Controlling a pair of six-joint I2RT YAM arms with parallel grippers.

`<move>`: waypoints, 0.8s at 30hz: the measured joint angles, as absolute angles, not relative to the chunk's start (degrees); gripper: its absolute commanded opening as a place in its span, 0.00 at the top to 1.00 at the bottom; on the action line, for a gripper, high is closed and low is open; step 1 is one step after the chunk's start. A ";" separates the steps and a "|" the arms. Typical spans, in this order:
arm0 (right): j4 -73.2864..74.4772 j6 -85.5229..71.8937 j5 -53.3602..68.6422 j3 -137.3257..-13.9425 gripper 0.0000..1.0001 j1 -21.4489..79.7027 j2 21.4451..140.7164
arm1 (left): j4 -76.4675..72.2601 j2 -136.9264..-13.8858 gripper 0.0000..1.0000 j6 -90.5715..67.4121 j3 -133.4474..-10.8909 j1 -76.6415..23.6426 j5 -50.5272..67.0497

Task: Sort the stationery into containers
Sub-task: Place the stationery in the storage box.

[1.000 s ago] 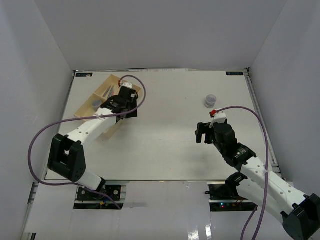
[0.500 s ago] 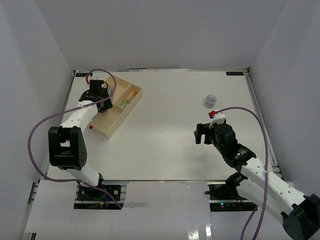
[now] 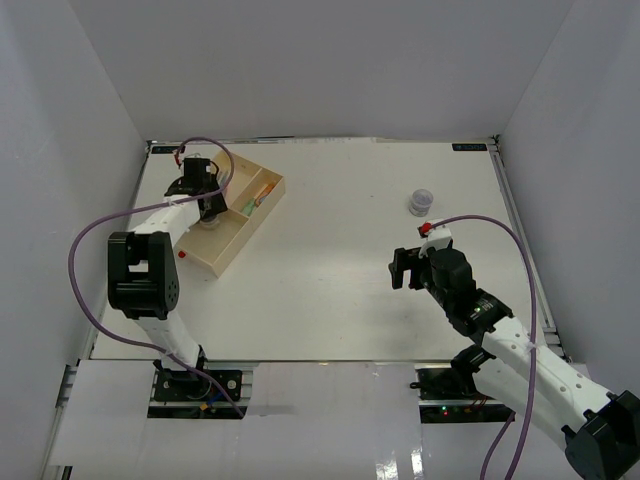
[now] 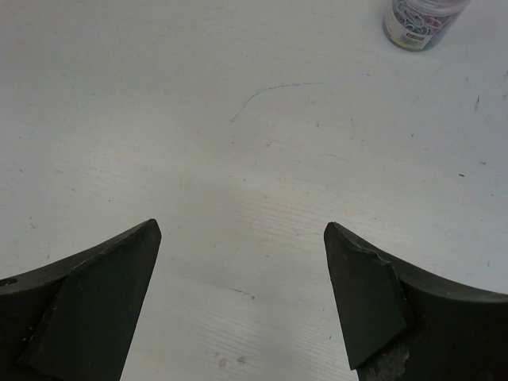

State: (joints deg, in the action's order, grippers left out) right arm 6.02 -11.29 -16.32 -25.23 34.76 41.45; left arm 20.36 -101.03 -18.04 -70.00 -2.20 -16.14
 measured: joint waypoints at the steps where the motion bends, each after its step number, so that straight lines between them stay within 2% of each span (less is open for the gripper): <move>1: 6.02 -11.27 -16.32 -25.23 0.10 34.74 41.45 | 20.18 -101.38 0.46 -18.04 -70.28 -2.07 -16.14; 6: 6.02 -11.11 -16.29 -25.21 0.10 34.61 41.45 | 19.27 -103.37 0.30 -18.04 -71.42 -1.65 -16.03; 15: 5.98 -11.11 -16.10 -25.15 0.10 34.57 41.71 | 19.53 -103.83 0.11 -17.96 -71.72 -1.28 -15.86; 24: 6.00 -11.14 -16.29 -26.83 0.10 34.13 46.00 | 22.13 -102.30 0.02 -17.93 -72.79 -1.15 -13.98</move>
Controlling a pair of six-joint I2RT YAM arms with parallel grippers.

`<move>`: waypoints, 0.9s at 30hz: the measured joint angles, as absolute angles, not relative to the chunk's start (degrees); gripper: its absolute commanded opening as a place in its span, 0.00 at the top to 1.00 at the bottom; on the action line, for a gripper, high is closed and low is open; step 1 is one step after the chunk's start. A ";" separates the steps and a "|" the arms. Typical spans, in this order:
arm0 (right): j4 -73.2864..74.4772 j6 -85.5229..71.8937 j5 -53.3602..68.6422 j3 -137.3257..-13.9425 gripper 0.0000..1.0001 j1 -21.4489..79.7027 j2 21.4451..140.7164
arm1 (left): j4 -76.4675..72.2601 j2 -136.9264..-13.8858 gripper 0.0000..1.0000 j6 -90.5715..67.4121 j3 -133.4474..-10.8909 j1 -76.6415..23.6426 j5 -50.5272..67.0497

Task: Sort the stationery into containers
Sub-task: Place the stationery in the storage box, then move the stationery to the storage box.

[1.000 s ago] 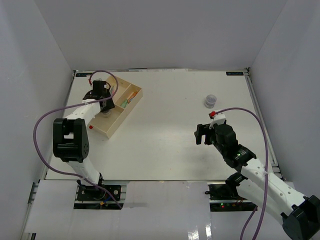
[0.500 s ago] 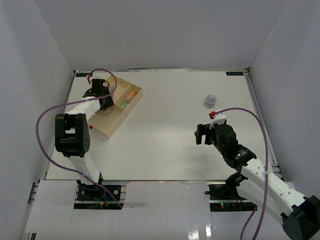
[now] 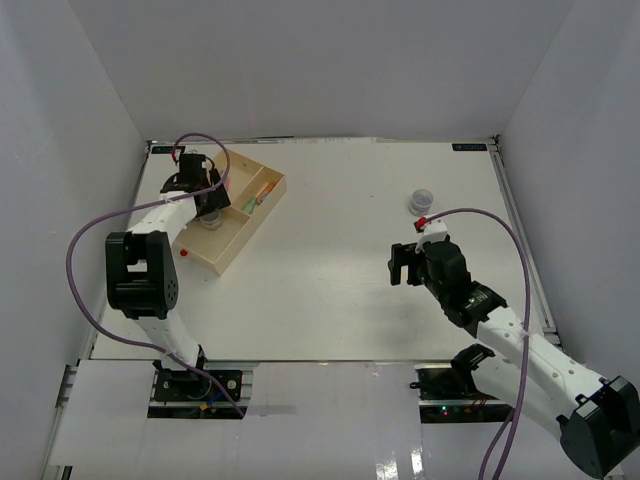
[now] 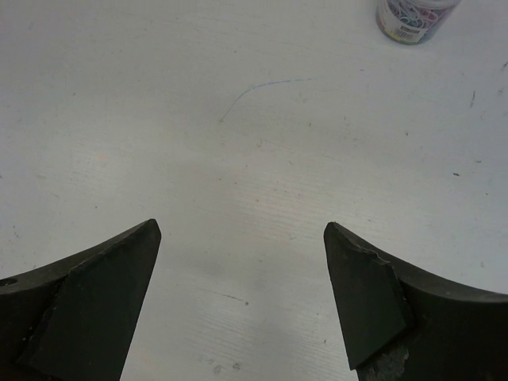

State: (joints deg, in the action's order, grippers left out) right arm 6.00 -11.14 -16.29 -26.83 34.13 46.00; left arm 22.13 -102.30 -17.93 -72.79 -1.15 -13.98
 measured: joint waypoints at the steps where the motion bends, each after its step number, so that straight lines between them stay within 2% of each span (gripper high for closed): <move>1: 6.00 -11.14 -16.40 -27.64 0.10 33.67 46.94 | 22.59 -101.49 0.02 -18.00 -72.82 -1.15 -13.37; 9: 5.87 -11.81 -18.39 -38.83 0.10 25.06 60.27 | 24.95 -87.48 0.02 -18.06 -71.11 -1.15 -6.48; 15: 4.47 -11.75 -19.51 -49.80 0.10 17.08 75.72 | 21.28 -73.34 0.02 -17.43 -60.23 -2.72 2.44; 22: 1.32 -10.87 -18.57 -60.38 0.10 11.90 92.09 | 16.51 -67.24 0.02 -14.72 -48.05 -7.09 8.32; 27: -0.30 -9.41 -17.26 -67.51 0.09 11.55 102.72 | 15.07 -66.57 0.02 -12.71 -45.95 -9.74 8.78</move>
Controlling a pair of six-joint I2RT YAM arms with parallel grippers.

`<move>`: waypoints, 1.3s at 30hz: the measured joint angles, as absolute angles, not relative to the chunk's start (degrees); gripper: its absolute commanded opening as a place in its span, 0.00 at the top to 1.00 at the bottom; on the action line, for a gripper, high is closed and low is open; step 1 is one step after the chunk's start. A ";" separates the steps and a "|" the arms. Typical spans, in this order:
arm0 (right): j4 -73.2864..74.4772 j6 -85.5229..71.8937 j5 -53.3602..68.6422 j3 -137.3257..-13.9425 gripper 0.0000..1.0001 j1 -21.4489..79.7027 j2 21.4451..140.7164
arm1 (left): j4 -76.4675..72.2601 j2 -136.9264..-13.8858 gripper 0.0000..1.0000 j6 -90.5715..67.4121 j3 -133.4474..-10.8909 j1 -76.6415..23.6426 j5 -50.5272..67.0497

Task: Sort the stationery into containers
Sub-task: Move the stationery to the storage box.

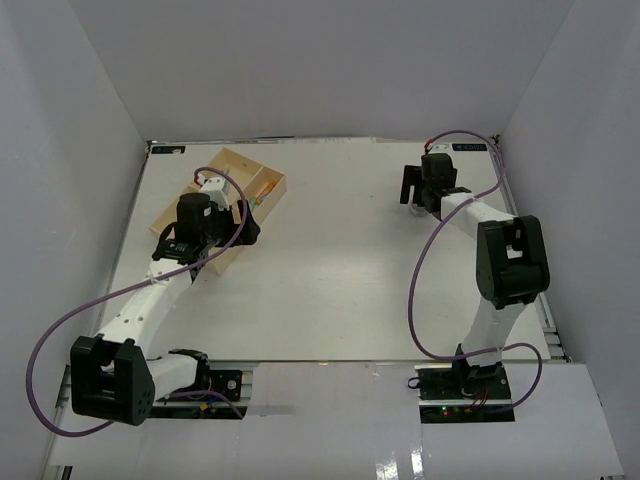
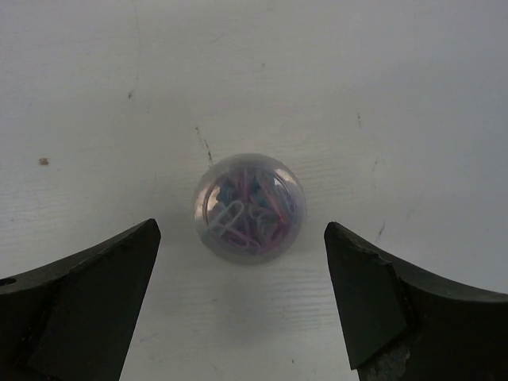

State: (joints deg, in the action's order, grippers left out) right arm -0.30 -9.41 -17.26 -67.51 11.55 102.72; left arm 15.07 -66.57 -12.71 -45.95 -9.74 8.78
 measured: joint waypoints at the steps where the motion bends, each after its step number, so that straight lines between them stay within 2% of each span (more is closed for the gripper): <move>1: -0.23 -8.97 -16.80 -68.82 0.08 11.42 104.60 | 14.70 -66.26 0.02 -12.45 -45.89 -10.28 8.78; 8: -0.38 -7.20 -15.20 -73.67 0.00 10.96 111.57 | 13.54 -65.01 0.02 -11.14 -45.82 -12.19 8.40; 10: -0.45 -6.50 -15.00 -73.84 0.15 10.87 112.03 | 13.43 -65.01 0.02 -10.94 -45.82 -12.29 8.34; 12: -0.43 -5.69 -14.79 -73.87 0.25 10.83 112.25 | 13.41 -65.01 0.02 -10.87 -45.82 -12.51 8.32; 13: -0.45 -5.34 -14.76 -73.87 0.35 10.83 112.29 | 13.34 -65.01 0.02 -10.76 -45.78 -12.53 8.34; 15: -0.60 -4.67 -14.39 -73.89 0.46 10.83 112.36 | 13.34 -65.01 0.02 -10.70 -45.76 -12.60 8.32; 19: -0.67 -3.07 -13.47 -73.89 0.57 11.07 112.36 | 13.28 -65.01 0.02 -10.52 -45.74 -12.62 8.32; 25: -1.96 1.30 -11.42 -68.90 0.58 16.21 108.36 | 13.30 -64.88 0.02 -10.52 -45.67 -12.80 7.97; 29: -2.59 3.36 -7.46 -63.37 0.55 26.72 102.41 | 13.30 -64.62 0.02 -10.55 -45.67 -12.84 7.92; 34: -4.91 5.28 -2.68 -62.89 0.52 41.80 100.90 | 13.37 -64.16 0.02 -10.59 -45.67 -12.86 7.35; 39: -4.89 6.59 0.14 -63.33 0.48 49.32 102.72 | 13.34 -63.79 0.02 -10.79 -45.65 -12.86 6.33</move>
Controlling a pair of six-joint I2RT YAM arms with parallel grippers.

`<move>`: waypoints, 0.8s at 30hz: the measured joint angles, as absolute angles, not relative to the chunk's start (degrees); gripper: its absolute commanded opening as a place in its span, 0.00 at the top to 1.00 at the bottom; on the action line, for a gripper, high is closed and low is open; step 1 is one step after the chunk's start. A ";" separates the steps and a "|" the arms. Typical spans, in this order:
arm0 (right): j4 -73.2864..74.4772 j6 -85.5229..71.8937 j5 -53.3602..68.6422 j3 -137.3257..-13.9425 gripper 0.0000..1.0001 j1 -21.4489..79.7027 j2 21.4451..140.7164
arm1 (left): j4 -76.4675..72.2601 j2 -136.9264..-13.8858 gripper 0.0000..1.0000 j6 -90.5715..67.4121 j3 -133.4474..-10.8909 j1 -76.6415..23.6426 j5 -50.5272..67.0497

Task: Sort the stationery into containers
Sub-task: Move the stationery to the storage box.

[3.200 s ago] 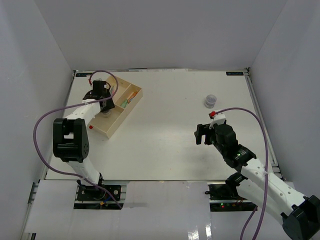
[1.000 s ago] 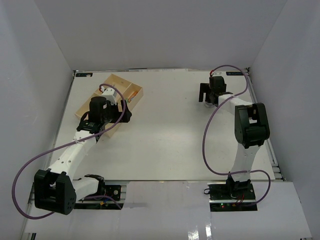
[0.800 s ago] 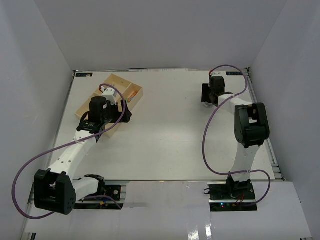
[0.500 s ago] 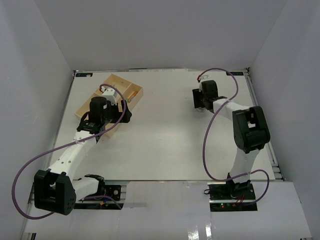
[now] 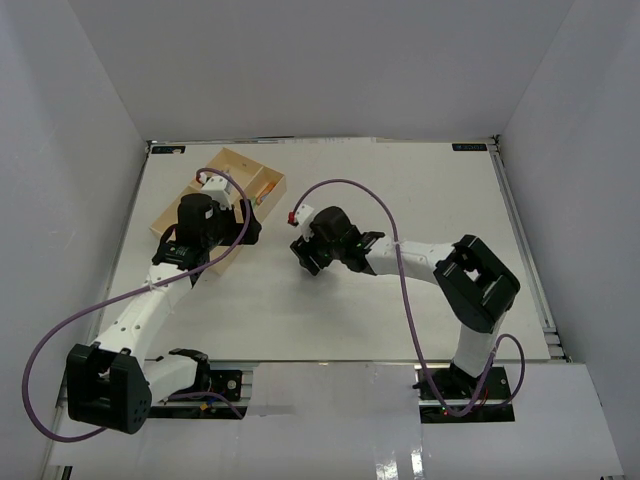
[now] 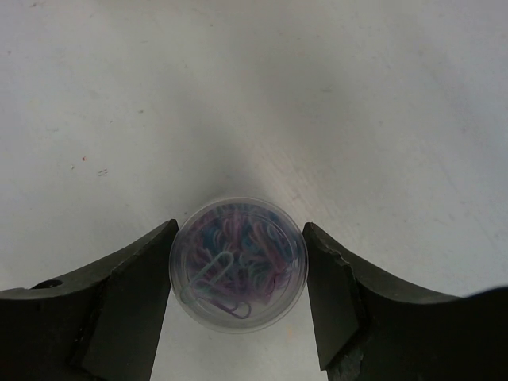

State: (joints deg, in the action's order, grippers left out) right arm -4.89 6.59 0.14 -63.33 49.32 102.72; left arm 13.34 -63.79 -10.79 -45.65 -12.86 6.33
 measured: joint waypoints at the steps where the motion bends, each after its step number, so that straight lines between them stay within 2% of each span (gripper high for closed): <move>1: -4.91 6.68 0.58 -63.37 0.47 49.98 103.37 | 13.32 -63.79 0.02 -10.87 -45.65 -12.86 6.20; 4: -5.23 7.20 1.41 -63.33 0.36 51.24 105.01 | 13.47 -63.64 0.02 -11.22 -45.65 -12.88 5.87; 5: -5.98 7.27 1.52 -63.33 0.26 51.66 105.14 | 13.52 -63.53 0.02 -11.40 -45.65 -12.88 5.74; 9: -6.83 7.64 1.76 -62.76 0.04 52.62 105.06 | 14.35 -63.05 0.02 -11.99 -45.65 -13.39 5.28; 11: -7.11 7.73 1.67 -61.58 0.00 52.93 104.25 | 15.11 -62.81 0.02 -12.43 -45.65 -14.33 5.17; 15: -5.63 7.95 0.23 -58.85 0.10 53.17 99.09 | 16.73 -62.78 0.02 -13.56 -45.65 -16.99 5.13; 24: -0.89 5.82 -11.60 -49.76 0.10 50.28 74.76 | 19.49 -69.34 0.02 -16.12 -50.72 -28.23 2.94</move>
State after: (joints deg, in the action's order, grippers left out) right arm -0.89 5.82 -11.60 -49.76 50.28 74.76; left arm 19.49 -69.34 -16.12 -50.72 -28.23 2.94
